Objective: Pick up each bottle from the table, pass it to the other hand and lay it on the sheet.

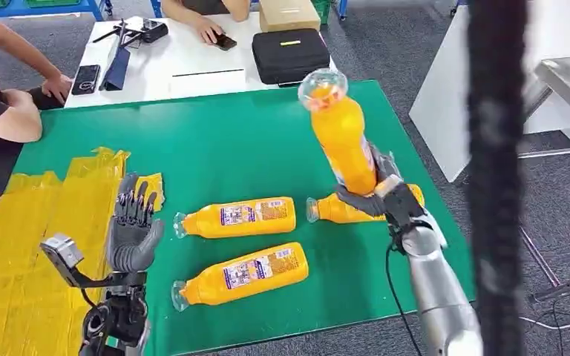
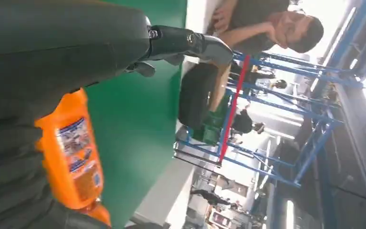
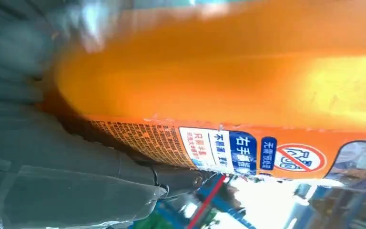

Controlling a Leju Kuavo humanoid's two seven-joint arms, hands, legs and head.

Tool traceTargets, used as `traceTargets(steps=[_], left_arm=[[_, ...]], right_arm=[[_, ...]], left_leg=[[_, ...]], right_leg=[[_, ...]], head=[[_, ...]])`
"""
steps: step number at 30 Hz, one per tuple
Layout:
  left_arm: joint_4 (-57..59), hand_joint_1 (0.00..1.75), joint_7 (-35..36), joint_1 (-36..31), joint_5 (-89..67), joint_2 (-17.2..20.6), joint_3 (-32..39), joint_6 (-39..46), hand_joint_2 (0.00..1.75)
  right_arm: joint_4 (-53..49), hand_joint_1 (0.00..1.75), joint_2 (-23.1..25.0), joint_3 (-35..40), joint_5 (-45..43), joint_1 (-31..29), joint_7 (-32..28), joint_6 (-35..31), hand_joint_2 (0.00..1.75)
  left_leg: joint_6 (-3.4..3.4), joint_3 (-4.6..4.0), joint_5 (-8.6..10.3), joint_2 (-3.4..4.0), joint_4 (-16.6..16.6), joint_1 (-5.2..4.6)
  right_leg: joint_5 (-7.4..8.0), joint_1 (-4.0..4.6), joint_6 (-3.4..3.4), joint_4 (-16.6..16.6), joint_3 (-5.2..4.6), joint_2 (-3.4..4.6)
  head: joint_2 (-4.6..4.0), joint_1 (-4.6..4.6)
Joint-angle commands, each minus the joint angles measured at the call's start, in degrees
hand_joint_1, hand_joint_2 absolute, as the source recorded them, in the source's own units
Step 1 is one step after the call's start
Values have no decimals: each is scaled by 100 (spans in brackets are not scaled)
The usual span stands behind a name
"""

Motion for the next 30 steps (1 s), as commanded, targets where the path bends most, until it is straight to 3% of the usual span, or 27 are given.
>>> traceTargets(steps=[1, 4, 5, 8, 10, 12, 18, 23, 27, 30], left_arm=[[592, 0, 67, -587, 255, 94, -269, -115, 175], [735, 0, 324, -739, 511, -2, -398, -364, 175], [813, 0, 338, -782, 574, -39, -427, -438, 175], [1542, 0, 253, -1183, 724, -156, -600, -664, 175], [2080, 0, 60, -1461, 915, -208, -712, -766, 175], [2199, 0, -18, -1523, 960, -241, -740, -756, 175], [1709, 0, -54, -1258, 1012, -226, -681, -565, 175], [1163, 0, -36, -964, 784, -211, -520, -116, 175], [1045, 0, -4, -910, 725, -211, -450, 8, 175], [1048, 0, -3, -914, 722, -215, -448, 15, 175]], right_arm=[[2681, 175, 874, 997, 374, -1931, 111, -458, 175], [3882, 175, 1575, 1272, 550, -2614, 218, -1015, 175], [4032, 175, 1684, 1363, 650, -2630, 179, -1173, 175], [4435, 175, 1844, 1505, 746, -2633, 188, -1476, 175], [4580, 175, 1854, 1761, 1002, -2559, 354, -1414, 175], [4635, 175, 1952, 1847, 1087, -2482, 421, -1425, 175], [4918, 175, 2396, 2443, 1635, -2617, 1017, -1080, 175], [4581, 175, 2396, 4187, 880, -2351, 1548, -849, 175], [4549, 175, 2396, 4834, 591, -2271, 1658, -881, 175], [4538, 175, 2396, 4875, 566, -2257, 1671, -902, 175]], left_leg=[[-15, -1, -7, 42, 5, 1], [-42, -6, -27, 114, 30, 9], [-23, -24, -6, 72, 7, 3], [-41, -16, -3, 75, 4, 9], [-31, -23, 11, 18, -1, 5], [-34, -25, 13, 6, -2, 7], [-42, -35, 4, 27, 9, 12], [-40, -46, 5, 28, 3, 14], [-47, -38, -1, 27, 6, 16], [-42, -50, 6, 13, 4, 16]], right_leg=[[6, 0, -4, 7, -9, 34], [8, 6, -13, 39, -24, 95], [16, -1, -8, 22, -38, 58], [18, 6, -27, 23, -39, 45], [12, 5, -21, 15, -36, 2], [11, 7, -18, 14, -36, -4], [6, 8, -20, 29, -46, 13], [10, 11, -21, 22, -57, 19], [2, 13, -23, 25, -48, 15], [4, 13, -21, 22, -60, 1]], head=[[0, 0], [0, 2], [0, 4], [0, 0], [0, 2], [0, 0], [0, 2], [0, 0], [0, 2], [0, 4]])
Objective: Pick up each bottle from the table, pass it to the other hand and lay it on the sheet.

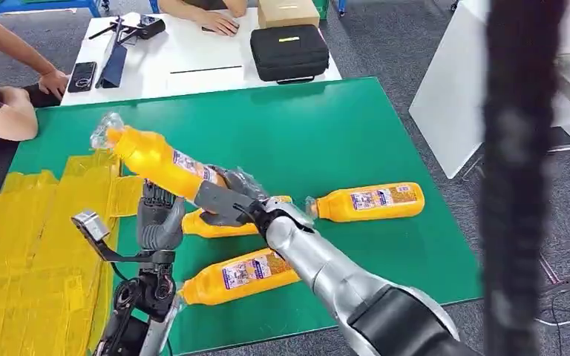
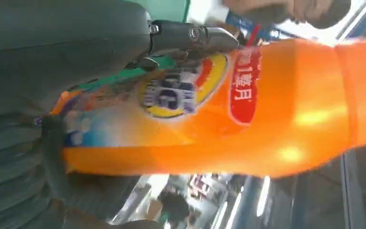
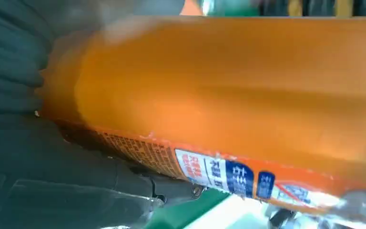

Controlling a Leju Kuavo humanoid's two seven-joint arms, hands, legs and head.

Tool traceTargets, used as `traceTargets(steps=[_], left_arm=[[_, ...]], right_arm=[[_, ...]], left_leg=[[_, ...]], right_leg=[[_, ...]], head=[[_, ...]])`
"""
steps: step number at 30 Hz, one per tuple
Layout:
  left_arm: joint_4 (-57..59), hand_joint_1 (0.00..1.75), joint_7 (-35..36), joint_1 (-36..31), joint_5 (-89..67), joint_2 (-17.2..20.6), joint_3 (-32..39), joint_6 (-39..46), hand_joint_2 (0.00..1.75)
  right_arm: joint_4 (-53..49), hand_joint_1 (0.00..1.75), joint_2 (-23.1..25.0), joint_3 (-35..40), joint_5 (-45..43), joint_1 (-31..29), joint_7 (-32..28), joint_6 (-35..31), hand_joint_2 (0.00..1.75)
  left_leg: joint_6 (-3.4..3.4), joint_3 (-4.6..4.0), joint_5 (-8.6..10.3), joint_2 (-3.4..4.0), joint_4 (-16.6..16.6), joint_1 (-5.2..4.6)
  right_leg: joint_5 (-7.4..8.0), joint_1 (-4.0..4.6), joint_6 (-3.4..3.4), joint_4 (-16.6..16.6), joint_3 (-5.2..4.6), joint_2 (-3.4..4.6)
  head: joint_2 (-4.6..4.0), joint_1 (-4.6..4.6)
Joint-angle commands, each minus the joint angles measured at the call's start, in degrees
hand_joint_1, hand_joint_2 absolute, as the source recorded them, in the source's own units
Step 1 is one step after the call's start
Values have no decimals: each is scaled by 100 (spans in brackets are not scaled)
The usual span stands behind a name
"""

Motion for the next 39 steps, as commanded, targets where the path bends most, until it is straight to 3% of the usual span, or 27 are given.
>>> traceTargets(steps=[1, 6, 12, 21, 22, 31, 39], left_arm=[[-89, 0, 71, -127, -113, 40, 9, 79, 175], [-105, 0, -45, -164, -740, 21, 53, 1136, 175], [-399, 0, -23, 19, -717, 122, 213, 1351, 175], [-318, 3, 45, 53, -449, 121, 278, 1053, 175], [-298, 175, 36, 58, -381, 121, 279, 958, 175], [-390, 175, -142, 82, -177, 103, 271, 874, 175], [-430, 175, -127, 59, -1, 85, 280, 727, 175]], right_arm=[[390, 175, 111, 1678, -154, -63, 120, 98, 175], [-8, 175, 111, 2719, 36, 110, 426, 100, 175], [-248, 175, 111, 3660, 339, 314, 602, 22, 175], [-118, 175, 111, 3627, 295, 326, 585, -83, 175], [-52, 175, 111, 3585, 272, 324, 578, -85, 175], [561, 175, 58, 2827, 376, 221, 279, -284, 175], [579, 175, 83, 2766, 507, 272, 303, -266, 175]], left_leg=[[-20, 15, -8, -5, 2, 9], [-18, 10, -7, -2, 3, 9], [-29, 23, -15, -2, 6, 16], [-34, 22, -14, -7, 8, 19], [-22, 7, -4, -1, 0, 11], [-21, 7, -2, -11, -1, 12], [-25, 8, -3, -14, 2, 14]], right_leg=[[-9, 8, -7, -1, 20, -14], [-7, 8, -6, -2, 15, -10], [-17, 15, -10, -1, 30, -18], [-20, 19, -12, 0, 30, -32], [-10, 11, -8, -5, 11, -23], [-11, 11, -8, -7, 14, -33], [-13, 14, -9, -5, 14, -37]], head=[[0, 0], [0, 4], [0, 9], [0, 4], [0, 0], [0, 4], [0, 4]])
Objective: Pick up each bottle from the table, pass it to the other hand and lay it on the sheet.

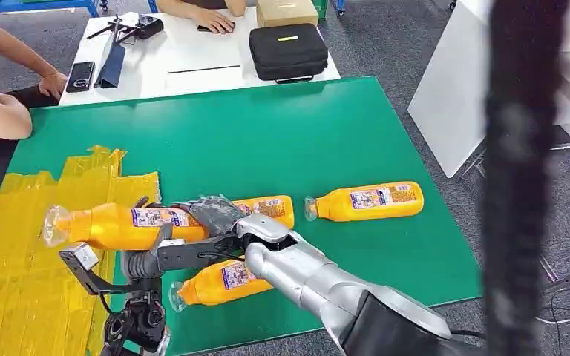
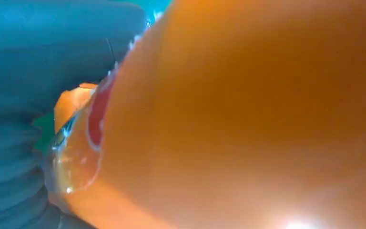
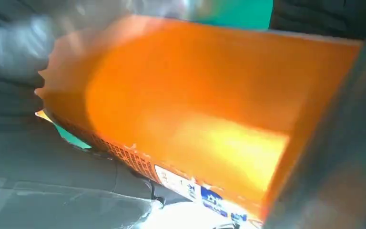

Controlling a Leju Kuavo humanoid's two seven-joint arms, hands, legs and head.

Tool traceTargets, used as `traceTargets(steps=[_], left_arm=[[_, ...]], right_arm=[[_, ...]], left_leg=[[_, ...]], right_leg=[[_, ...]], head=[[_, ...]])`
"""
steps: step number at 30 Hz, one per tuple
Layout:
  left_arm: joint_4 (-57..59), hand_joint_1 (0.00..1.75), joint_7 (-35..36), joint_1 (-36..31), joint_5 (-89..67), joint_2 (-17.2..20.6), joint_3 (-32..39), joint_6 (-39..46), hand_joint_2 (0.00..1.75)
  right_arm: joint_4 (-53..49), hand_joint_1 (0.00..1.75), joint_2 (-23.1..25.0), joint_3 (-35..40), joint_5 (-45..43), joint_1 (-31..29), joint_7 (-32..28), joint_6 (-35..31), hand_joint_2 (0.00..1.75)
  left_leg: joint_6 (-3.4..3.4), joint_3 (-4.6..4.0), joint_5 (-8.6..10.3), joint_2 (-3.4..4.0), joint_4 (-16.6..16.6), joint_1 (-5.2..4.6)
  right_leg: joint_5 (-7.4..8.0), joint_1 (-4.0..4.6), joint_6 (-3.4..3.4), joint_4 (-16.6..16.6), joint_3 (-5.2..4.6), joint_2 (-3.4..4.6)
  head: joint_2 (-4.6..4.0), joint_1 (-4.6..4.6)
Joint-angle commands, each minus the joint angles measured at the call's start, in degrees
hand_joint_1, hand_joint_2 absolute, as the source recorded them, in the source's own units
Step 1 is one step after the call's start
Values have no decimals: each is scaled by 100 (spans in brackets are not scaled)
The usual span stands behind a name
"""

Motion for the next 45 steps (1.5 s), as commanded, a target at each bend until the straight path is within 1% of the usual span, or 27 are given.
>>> traceTargets(steps=[1, 2, 3, 5, 6, 7, 8, 10, 11, 12, 13, 14, 15, 16, 18, 20, 28, 30, 32, 37, 38, 39, 40, 42, 43, 44, 45], left_arm=[[-4, 175, 21, -710, 210, 68, -53, -199, 175], [-54, 175, 25, -693, 330, 67, -32, -300, 175], [-130, 175, 76, -655, 503, 65, -8, -438, 175], [-338, 175, 159, -540, 796, 81, 40, -664, 175], [-424, 175, 168, -492, 844, 99, 57, -685, 175], [-491, 175, 173, -457, 860, 122, 72, -688, 175], [-570, 175, 136, -420, 830, 145, 109, -619, 175], [-1056, 175, -561, -306, -613, 123, 229, 1157, 175], [-1270, 175, -447, -268, -603, 182, 227, 1207, 175], [-1565, 175, -662, -218, -1293, 213, 361, 2191, 175], [-1716, 175, -586, -181, -1279, 276, 379, 2213, 175], [-1809, 175, -749, -152, -1728, 295, 469, 2804, 175], [-2186, 175, -761, -83, -2505, 449, 454, 3921, 175], [-2324, 175, -761, -49, -2836, 588, 470, 4321, 175], [-2915, 175, -761, -96, -4353, 166, 1416, 4321, 175], [-2957, 175, -761, -149, -4935, 163, 1801, 4321, 175], [-2781, 175, -761, -283, -6165, 77, 2106, 4321, 175], [-2640, 175, -761, -358, -6905, 37, 2221, 4321, 175], [-1772, 175, -761, -592, -8468, -12, 2523, 4321, 175], [-1414, 175, -761, -669, -8760, 8, 2589, 4321, 175], [-776, 175, -524, -797, -9498, 54, 2743, 4321, 175], [-776, 175, -524, -797, -9498, 54, 2743, 4321, 175], [153, 175, 673, -849, -10307, 457, 2259, 4321, 175], [969, 175, 1440, -944, -10492, 800, 1906, 4321, 175], [969, 175, 1440, -944, -10492, 800, 1906, 4321, 175], [1446, 175, 2289, -948, -10035, 1329, 876, 4321, 175], [2152, 175, 2613, -1167, -9945, 1339, 759, 4317, 175]], right_arm=[[454, 175, 33, 211, 218, 347, -39, 98, 175], [441, 175, 31, 208, 264, 362, -8, 71, 175], [433, 175, 29, 176, 288, 368, 36, 83, 175], [374, 2, -8, 25, 315, 366, 5, -51, 175], [362, 0, -30, -75, 262, 357, -30, 29, 175], [352, 0, -64, -173, 225, 345, -4, 37, 0], [324, 0, -104, -250, 199, 316, -10, 63, 0], [-6, 0, -307, -672, 49, 386, -193, -29, 0], [-125, 0, -409, -759, 59, 388, -225, 71, 0], [-430, 0, -598, -996, -27, 450, -374, 55, 0], [-576, 0, -691, -1068, -23, 473, -379, 100, 0], [-815, 0, -793, -1242, -44, 570, -431, 199, 0], [-1125, 0, -971, -1425, -63, 695, -563, 287, 0], [-1262, 0, -1093, -1500, -104, 758, -669, 352, 0], [-1545, 0, -1277, -1587, -132, 879, -792, 520, 0], [-1811, 0, -1449, -1665, -137, 999, -889, 607, 0], [-2049, 0, -1476, -1728, -5, 1192, -795, 656, 0], [-2052, 0, -1498, -1712, 29, 1190, -779, 681, 0], [-2046, 0, -1566, -1646, 85, 1151, -753, 786, 0], [-2058, 0, -1589, -1605, 119, 1129, -738, 826, 0], [-2116, 0, -1644, -1504, 199, 1112, -741, 890, 175], [-2116, 0, -1644, -1504, 199, 1112, -741, 890, 175], [-2165, 0, -1690, -1376, 308, 1090, -686, 963, 175], [-2217, 0, -1724, -1285, 380, 1093, -651, 1005, 175], [-2217, 0, -1724, -1285, 380, 1093, -651, 1005, 175], [-2267, 0, -1783, -1195, 416, 1096, -582, 951, 175], [-2505, 0, -1908, -1180, 402, 1156, -569, 850, 175]], left_leg=[[-14, 11, 1, -24, -2, 10], [-34, 37, -13, -38, 7, 20], [-17, 13, 0, -26, -2, 11], [-21, 18, -4, -26, 1, 14], [-17, 13, -2, -22, 0, 13], [-25, 27, -9, -30, 4, 17], [-21, 19, -6, -26, 2, 15], [-37, 45, -22, -29, 13, 22], [-19, 14, -5, -26, 3, 14], [-28, 26, -14, -32, 12, 20], [-20, 11, -8, -21, 9, 17], [-15, 3, -4, -13, 7, 16], [-14, 3, -3, -10, 4, 9], [-20, 10, -10, -12, 9, 12], [-25, 17, -14, -10, 10, 16], [-27, 17, -21, -9, 20, 19], [-26, 18, -13, -23, 10, 11], [-27, 21, -14, -28, 11, 12], [-16, 12, -2, -28, -1, 3], [-19, 18, -3, -26, 0, 6], [-17, 14, 0, -22, -3, 2], [-25, 27, -8, -17, 1, 6], [-18, 25, 2, -16, -10, -1], [-23, 35, 5, -35, -17, -3], [-19, 32, 8, -42, -20, -7], [-25, 37, 4, -41, -16, -2], [-20, 23, 3, -31, -9, -1]], right_leg=[[-6, 10, -4, -7, 21, -30], [-23, 19, -10, 0, 54, -54], [-8, 11, -5, -6, 25, -34], [-11, 14, -6, -6, 31, -36], [-8, 13, -5, -7, 25, -30], [-18, 17, -7, -4, 42, -42], [-13, 15, -6, -5, 33, -36], [-30, 22, -9, 3, 62, -47], [-11, 14, -4, -5, 29, -34], [-21, 21, -6, 0, 46, -44], [-10, 17, -4, -3, 27, -29], [-4, 15, -3, -3, 18, -20], [-4, 8, -2, 0, 16, -15], [-11, 10, -3, 4, 26, -20], [-14, 14, -5, 4, 33, -20], [-19, 18, -5, 10, 35, -20], [-15, 10, -6, 7, 33, -26], [-17, 10, -6, 7, 36, -28], [-7, 2, -2, 0, 23, -22], [-7, 4, -3, 0, 30, -22], [-5, 1, -2, 0, 23, -18], [-11, 5, -4, 1, 37, -22], [-5, -3, -3, -3, 32, -24], [-8, -4, -5, -5, 44, -41], [-5, -8, -4, -6, 38, -37], [-7, -3, -6, -6, 46, -37], [-3, -1, -4, -3, 30, -24]], head=[[0, -2], [0, 0], [0, 0], [0, -2], [0, 0], [0, 0], [0, 0], [0, 0], [0, 0], [0, 4], [0, -7], [0, 11], [0, -4], [0, 4], [0, 0], [0, 2], [0, 0], [0, 2], [0, 0], [0, 0], [0, -2], [0, 2], [0, 2], [0, 2], [0, 0], [0, 0], [0, 2]])
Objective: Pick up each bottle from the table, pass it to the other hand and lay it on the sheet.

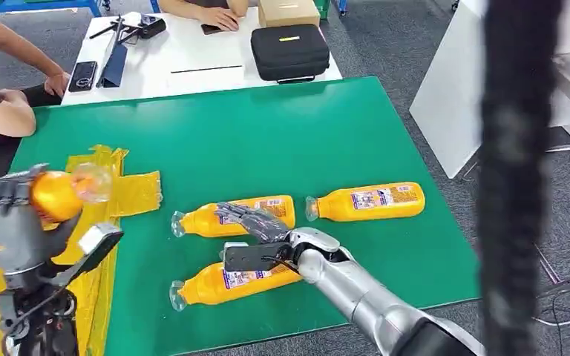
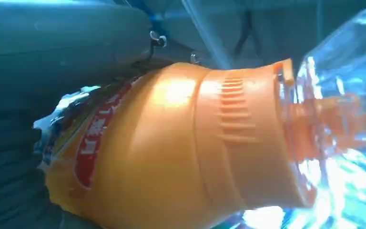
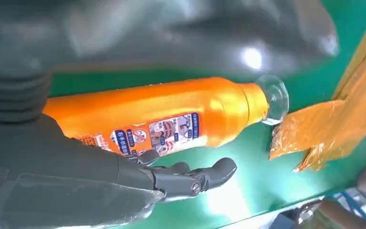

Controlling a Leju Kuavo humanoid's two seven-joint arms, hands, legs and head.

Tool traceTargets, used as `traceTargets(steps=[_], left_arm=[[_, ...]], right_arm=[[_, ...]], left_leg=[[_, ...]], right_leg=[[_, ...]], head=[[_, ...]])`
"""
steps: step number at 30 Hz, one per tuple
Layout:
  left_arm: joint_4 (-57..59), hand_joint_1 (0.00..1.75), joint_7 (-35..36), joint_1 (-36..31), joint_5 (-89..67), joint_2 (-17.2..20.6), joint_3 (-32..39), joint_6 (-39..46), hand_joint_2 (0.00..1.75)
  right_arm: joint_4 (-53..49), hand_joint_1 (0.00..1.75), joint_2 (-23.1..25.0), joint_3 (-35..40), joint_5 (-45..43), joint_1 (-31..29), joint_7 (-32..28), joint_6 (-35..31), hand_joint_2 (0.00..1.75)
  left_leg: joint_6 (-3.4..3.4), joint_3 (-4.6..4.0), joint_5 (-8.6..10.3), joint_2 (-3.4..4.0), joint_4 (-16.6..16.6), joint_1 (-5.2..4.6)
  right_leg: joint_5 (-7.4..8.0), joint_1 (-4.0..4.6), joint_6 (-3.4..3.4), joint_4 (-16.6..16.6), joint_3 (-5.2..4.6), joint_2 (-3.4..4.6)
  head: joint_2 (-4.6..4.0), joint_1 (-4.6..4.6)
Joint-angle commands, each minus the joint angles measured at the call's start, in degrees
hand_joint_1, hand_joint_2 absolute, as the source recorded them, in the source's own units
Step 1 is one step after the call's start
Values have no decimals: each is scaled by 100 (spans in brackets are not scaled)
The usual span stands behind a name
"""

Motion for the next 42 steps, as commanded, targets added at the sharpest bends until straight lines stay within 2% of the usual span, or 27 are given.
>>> traceTargets(steps=[1, 3, 4, 6, 7, 9, 10, 11, 12, 13, 14, 16, 17, 19, 27, 28, 30, 31, 34, 40, 42], left_arm=[[3914, 175, 2353, -808, 414, 1398, -1819, -2, 175], [3914, 175, 2353, -808, 414, 1398, -1819, -2, 175], [3876, 175, 2378, -646, 411, 1361, -1743, -4, 175], [4103, 175, 2277, -777, 463, 1349, -1606, -2, 175], [4555, 175, 2206, -927, 409, 1310, -1406, -2, 175], [4810, 175, 2067, -1017, 416, 1299, -1229, -2, 175], [5319, 175, 2102, -1182, 333, 1269, -1123, -2, 175], [5676, 175, 2154, -1338, 335, 1283, -1107, -2, 175], [5943, 175, 2254, -1438, 316, 1307, -1108, -2, 175], [6228, 175, 2305, -1543, 316, 1341, -1131, -2, 175], [6300, 175, 2309, -1556, 334, 1367, -1124, -2, 175], [6416, 175, 2453, -1570, 278, 1408, -1141, -98, 175], [6419, 2, 2453, -1562, 280, 1416, -1141, -89, 175], [6474, 0, 2690, -1555, 290, 1440, -1082, -314, 175], [6444, 0, 2692, -1546, 286, 1433, -1083, -332, 175], [6444, 0, 2692, -1546, 286, 1433, -1083, -332, 175], [6431, 0, 2642, -1534, 413, 1416, -991, -481, 175], [6361, 0, 2678, -1486, 448, 1425, -946, -464, 0], [6233, 0, 2579, -1420, 609, 1414, -812, -449, 0], [5669, 0, 1167, -1346, 2031, 1196, -282, -635, 0], [5137, 0, 673, -1218, 2672, 1053, -236, -837, 0]], right_arm=[[-633, 0, -532, 369, 166, 10, 156, -110, 175], [-633, 0, -532, 369, 166, 10, 156, -110, 175], [-858, 0, -628, 325, 176, 99, 157, -170, 175], [-1050, 0, -676, 253, 100, 195, 105, -249, 175], [-1580, 0, -816, 101, 62, 466, 12, -553, 175], [-2043, 0, -929, -4, 64, 714, 23, -651, 175], [-2539, 0, -958, -212, 18, 1035, -88, -842, 175], [-2856, 0, -999, -300, 12, 1268, -161, -917, 175], [-3031, 0, -1061, -259, 95, 1393, -181, -845, 175], [-3255, 0, -1150, -218, 182, 1578, -176, -679, 175], [-3327, 0, -1209, -164, 250, 1689, -165, -623, 175], [-3310, 0, -1309, -58, 257, 1744, -136, -292, 175], [-3293, 0, -1326, -68, 260, 1774, -138, -306, 175], [-3085, 0, -1438, 49, 362, 1739, -26, 30, 175], [-2990, 0, -1412, 30, 365, 1692, -57, 40, 175], [-2990, 0, -1412, 30, 365, 1692, -57, 40, 175], [-2875, 0, -1454, 117, 502, 1653, 76, 228, 175], [-2707, 0, -1468, 153, 575, 1632, 159, 322, 175], [-2252, 0, -1432, 202, 895, 1544, 349, 284, 175], [-1890, 0, -1311, -6, 1757, 1599, 886, -361, 175], [-1864, 0, -1275, -116, 2049, 1687, 1078, -478, 175]], left_leg=[[-16, 17, 4, -11, -9, 2], [-26, 31, 2, -21, -10, 5], [-15, 15, 8, -3, -11, -4], [-21, 16, 3, 7, -6, 6], [-30, 31, -7, 11, -2, 10], [-21, 18, 1, 1, -6, 7], [-36, 43, -15, -6, 3, 16], [-29, 29, -7, 3, 0, 10], [-19, 13, 1, 6, -6, 3], [-37, 43, -17, -1, 5, 13], [-21, 19, 2, -7, -10, 5], [-31, 38, -7, 0, -8, 6], [-24, 26, -3, 11, -10, 4], [-37, 32, -13, 20, -5, 5], [-40, 60, -6, 35, -11, 1], [-61, 67, -12, 47, -5, 12], [-60, 75, -4, 42, -10, 8], [-58, 79, -1, 41, -12, 8], [-50, 96, 3, 33, -17, 6], [-61, 95, 4, 18, -15, 14], [-54, 93, 9, -1, -13, 10]], right_leg=[[-5, 1, -4, -4, 21, -23], [-12, 5, -10, -4, 38, -49], [1, -2, -16, -2, 8, -29], [2, 7, -18, -4, 14, -14], [-7, 11, -21, -2, 30, -16], [-3, 8, -17, -4, 21, -24], [-20, 16, -20, 0, 52, -39], [-10, 11, -19, -1, 32, -24], [-2, 4, -17, -1, 12, -16], [-22, 14, -21, 4, 48, -32], [-4, 5, -19, -5, 23, -27], [-11, 7, -22, -5, 39, -27], [-2, 5, -20, -6, 26, -12], [-4, 6, -22, 0, 30, -5], [3, 1, -28, 6, 48, 13], [3, 12, -34, 6, 56, 15], [5, 8, -33, 5, 60, 14], [6, 7, -32, 5, 63, 15], [6, 6, -31, 4, 81, 13], [5, 15, -34, 1, 86, 8], [3, 12, -34, 6, 86, -4]], head=[[0, 0], [0, 0], [0, 0], [0, 0], [0, -4], [0, 6], [0, 0], [0, -2], [0, 4], [0, 2], [0, 0], [0, 4], [0, 4], [0, -4], [0, -2], [0, -2], [0, -2], [0, 0], [0, -2], [0, -2], [0, -2]])
